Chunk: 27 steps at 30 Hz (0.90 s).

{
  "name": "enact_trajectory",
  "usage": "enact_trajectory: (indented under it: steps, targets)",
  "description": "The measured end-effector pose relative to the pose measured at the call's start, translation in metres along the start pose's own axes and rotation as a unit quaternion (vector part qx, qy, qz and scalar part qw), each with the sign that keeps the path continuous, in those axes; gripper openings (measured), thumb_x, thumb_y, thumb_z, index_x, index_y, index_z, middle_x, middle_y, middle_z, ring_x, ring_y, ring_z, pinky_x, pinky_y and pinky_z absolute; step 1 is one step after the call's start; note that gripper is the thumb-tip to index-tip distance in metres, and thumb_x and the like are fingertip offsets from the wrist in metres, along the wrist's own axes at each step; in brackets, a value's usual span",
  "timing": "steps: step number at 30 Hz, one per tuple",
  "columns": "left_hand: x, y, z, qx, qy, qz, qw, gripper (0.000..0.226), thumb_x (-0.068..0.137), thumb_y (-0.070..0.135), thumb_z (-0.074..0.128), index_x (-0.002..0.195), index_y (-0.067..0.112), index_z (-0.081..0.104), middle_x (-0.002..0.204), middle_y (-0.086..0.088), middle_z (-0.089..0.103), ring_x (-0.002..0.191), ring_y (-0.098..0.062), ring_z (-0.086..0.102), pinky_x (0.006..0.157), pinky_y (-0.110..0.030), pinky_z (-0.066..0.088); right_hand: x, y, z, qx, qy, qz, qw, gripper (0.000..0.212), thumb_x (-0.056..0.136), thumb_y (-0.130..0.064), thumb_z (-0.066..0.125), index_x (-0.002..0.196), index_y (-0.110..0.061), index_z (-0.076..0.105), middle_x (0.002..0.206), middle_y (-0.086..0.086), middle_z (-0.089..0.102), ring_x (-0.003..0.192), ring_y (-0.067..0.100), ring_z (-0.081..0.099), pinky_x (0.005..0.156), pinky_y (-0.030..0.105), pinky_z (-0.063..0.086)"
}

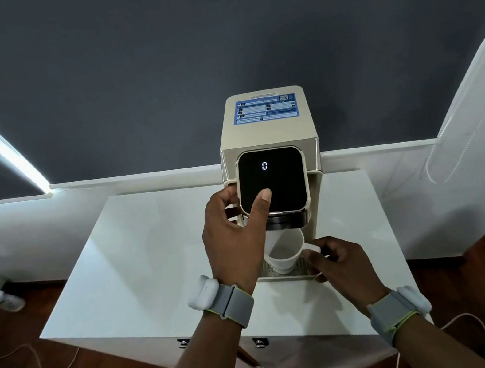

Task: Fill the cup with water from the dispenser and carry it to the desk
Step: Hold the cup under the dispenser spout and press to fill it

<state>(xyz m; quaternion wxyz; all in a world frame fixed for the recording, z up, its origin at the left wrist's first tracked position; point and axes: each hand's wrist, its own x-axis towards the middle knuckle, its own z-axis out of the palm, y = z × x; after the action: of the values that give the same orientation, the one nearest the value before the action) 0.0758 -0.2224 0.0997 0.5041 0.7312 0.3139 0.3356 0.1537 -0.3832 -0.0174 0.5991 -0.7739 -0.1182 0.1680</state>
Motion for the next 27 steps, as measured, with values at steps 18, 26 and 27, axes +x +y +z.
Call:
enact_trajectory:
  steps: [18,26,27]
  targets:
    - [-0.001,0.006,-0.003,0.021,-0.007,-0.007,1.000,0.042,0.084,0.056,0.078,0.115,0.031,0.067,0.111,0.013,0.072,0.101,-0.011,0.070,0.092,-0.039,0.059,-0.001,0.003,-0.002,-0.016,0.000,0.005,1.000,0.006,0.089,-0.024,0.079,0.096,-0.023,0.080,0.082,0.000,0.081,0.072,0.030,0.077,0.073,0.051,0.066]
    - [-0.007,0.016,-0.005,-0.002,0.029,-0.003,1.000,0.049,0.079,0.064,0.076,0.115,0.034,0.063,0.118,0.018,0.065,0.105,-0.006,0.066,0.092,-0.039,0.058,-0.001,-0.002,-0.004,-0.019,-0.012,0.010,1.000,0.015,0.088,-0.024,0.080,0.103,-0.023,0.079,0.091,0.000,0.081,0.075,0.026,0.078,0.071,0.046,0.067]
    - [-0.007,0.017,-0.004,0.000,0.030,0.002,1.000,0.048,0.078,0.065,0.076,0.114,0.034,0.063,0.118,0.017,0.065,0.105,-0.007,0.066,0.092,-0.039,0.058,-0.001,-0.002,-0.004,-0.016,-0.013,0.011,1.000,0.015,0.089,-0.024,0.080,0.104,-0.022,0.079,0.091,0.000,0.080,0.075,0.026,0.078,0.069,0.043,0.067]
